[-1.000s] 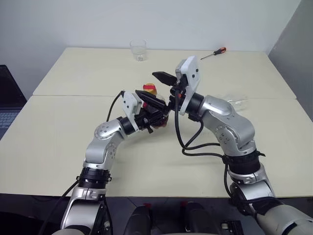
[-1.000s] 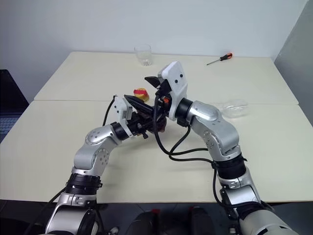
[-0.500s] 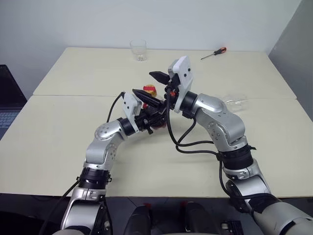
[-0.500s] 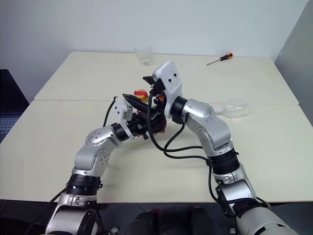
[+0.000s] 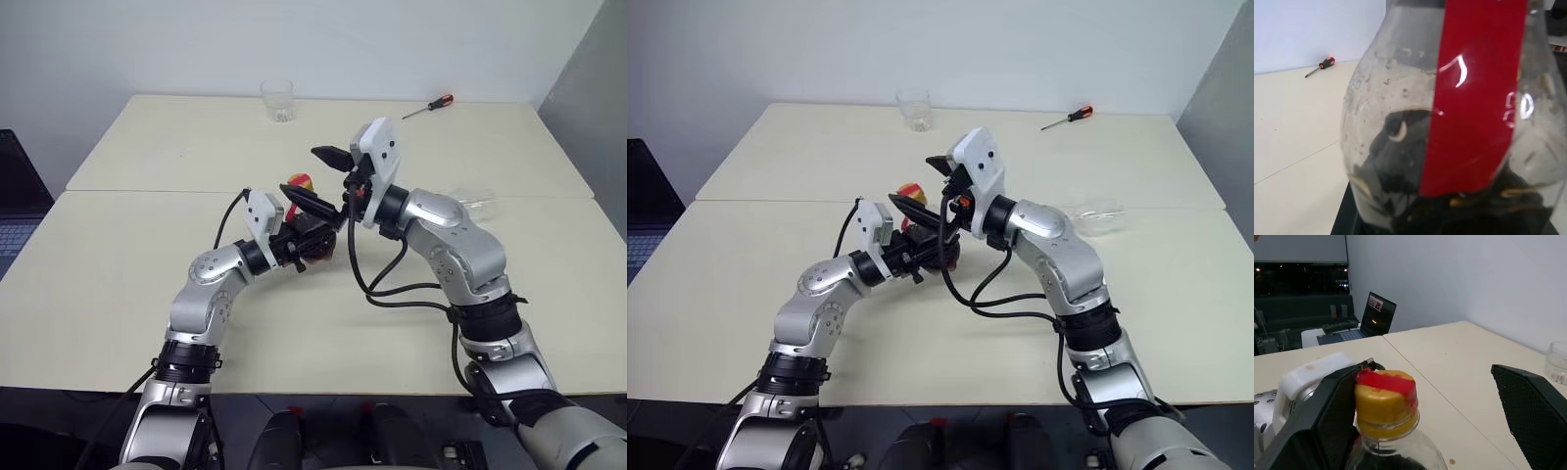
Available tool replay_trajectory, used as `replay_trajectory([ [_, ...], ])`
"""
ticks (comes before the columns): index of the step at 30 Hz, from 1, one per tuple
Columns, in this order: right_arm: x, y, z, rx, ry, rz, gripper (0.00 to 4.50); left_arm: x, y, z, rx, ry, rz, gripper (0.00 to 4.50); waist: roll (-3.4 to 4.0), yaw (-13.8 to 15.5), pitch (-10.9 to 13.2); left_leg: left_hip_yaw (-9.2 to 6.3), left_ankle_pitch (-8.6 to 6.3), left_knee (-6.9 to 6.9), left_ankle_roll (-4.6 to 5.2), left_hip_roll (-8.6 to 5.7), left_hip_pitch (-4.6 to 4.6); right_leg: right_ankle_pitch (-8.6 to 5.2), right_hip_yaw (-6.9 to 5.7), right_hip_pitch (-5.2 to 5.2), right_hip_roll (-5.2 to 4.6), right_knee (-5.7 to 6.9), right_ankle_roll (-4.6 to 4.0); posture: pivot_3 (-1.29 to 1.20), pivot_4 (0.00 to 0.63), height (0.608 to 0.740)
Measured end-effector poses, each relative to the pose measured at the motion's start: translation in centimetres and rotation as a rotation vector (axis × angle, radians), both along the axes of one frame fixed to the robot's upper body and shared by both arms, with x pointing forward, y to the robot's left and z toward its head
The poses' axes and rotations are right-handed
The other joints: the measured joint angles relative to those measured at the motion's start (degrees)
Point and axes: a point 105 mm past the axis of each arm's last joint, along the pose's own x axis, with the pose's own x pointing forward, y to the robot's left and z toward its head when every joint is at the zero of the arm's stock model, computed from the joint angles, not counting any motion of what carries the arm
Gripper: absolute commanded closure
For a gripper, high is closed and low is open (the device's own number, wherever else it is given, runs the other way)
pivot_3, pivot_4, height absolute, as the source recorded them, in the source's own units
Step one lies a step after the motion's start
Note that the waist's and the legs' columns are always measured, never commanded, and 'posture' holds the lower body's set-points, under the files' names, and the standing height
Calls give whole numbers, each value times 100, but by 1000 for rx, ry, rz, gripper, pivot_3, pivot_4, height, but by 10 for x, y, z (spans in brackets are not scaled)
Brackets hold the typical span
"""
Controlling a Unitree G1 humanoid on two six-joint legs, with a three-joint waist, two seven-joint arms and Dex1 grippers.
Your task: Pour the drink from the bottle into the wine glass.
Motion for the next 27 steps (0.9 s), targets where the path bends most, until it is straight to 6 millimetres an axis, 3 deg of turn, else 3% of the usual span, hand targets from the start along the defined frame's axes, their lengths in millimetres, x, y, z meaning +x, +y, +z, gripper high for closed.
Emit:
replay_trajectory([
  [14, -2, -17, -3, -42, -15, -14, 18, 1, 1, -2, 5, 15, 2, 2840, 0, 1, 0, -1, 0, 0, 0, 0, -1, 0, -1, 0, 0, 0, 0, 0, 150, 740],
  [18, 1, -33, -4, -46, -20, -63, 18, 2, 5, 0, 10, 9, 16, 2840, 0, 4, 0, 0, 0, 0, 0, 0, -1, 0, 0, 2, 0, -2, 0, 0, 150, 740],
  [20, 6, -43, -10, -48, 7, -97, 18, 2, 6, 2, 9, 3, 21, 2840, 0, 5, 0, 1, 0, 1, 0, -2, -1, 0, 1, 3, 0, -2, 0, 0, 150, 740],
  [27, 6, -47, -21, -65, 49, -108, 18, 2, 6, 2, 7, 2, 16, 2840, 0, 1, 0, 0, 0, 0, 0, 0, 0, 0, 0, 2, 1, -1, 0, 0, 150, 740],
])
